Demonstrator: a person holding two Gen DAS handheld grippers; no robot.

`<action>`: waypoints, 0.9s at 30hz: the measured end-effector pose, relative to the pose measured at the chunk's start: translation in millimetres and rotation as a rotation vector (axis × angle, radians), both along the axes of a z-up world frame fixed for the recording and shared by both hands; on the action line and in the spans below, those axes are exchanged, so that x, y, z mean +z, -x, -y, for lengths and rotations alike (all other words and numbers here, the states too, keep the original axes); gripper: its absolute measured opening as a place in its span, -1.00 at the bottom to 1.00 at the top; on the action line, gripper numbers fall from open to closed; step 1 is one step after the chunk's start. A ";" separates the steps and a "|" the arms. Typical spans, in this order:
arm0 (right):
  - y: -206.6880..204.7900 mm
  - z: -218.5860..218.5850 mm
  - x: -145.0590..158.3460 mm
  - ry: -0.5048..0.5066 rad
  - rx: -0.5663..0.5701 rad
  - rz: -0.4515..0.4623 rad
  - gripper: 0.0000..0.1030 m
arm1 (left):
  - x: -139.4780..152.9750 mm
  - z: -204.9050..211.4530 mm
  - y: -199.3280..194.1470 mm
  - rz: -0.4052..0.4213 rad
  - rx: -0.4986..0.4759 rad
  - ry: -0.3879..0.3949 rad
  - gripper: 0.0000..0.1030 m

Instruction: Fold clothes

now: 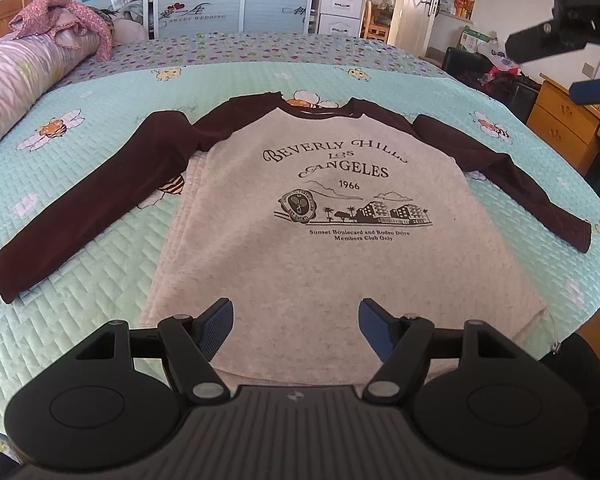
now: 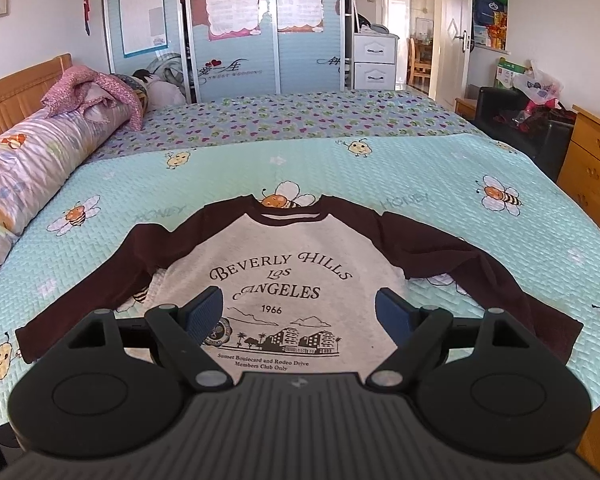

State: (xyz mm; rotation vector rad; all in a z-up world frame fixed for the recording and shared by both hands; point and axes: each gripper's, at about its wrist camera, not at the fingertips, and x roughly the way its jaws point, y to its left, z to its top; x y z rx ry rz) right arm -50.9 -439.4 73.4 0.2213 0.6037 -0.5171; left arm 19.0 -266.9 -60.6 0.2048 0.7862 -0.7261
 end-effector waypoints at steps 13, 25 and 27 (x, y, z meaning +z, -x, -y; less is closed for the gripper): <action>9.9 27.4 -43.9 -0.090 -0.054 -0.062 0.64 | 74.3 25.2 -5.4 0.095 0.155 0.023 0.52; 12.0 24.3 -80.2 -0.137 -0.050 -0.150 0.64 | 101.8 34.1 -2.0 0.096 0.209 0.012 0.53; 11.6 24.7 -81.9 -0.141 -0.047 -0.154 0.64 | 103.4 34.5 -2.5 0.098 0.219 0.008 0.53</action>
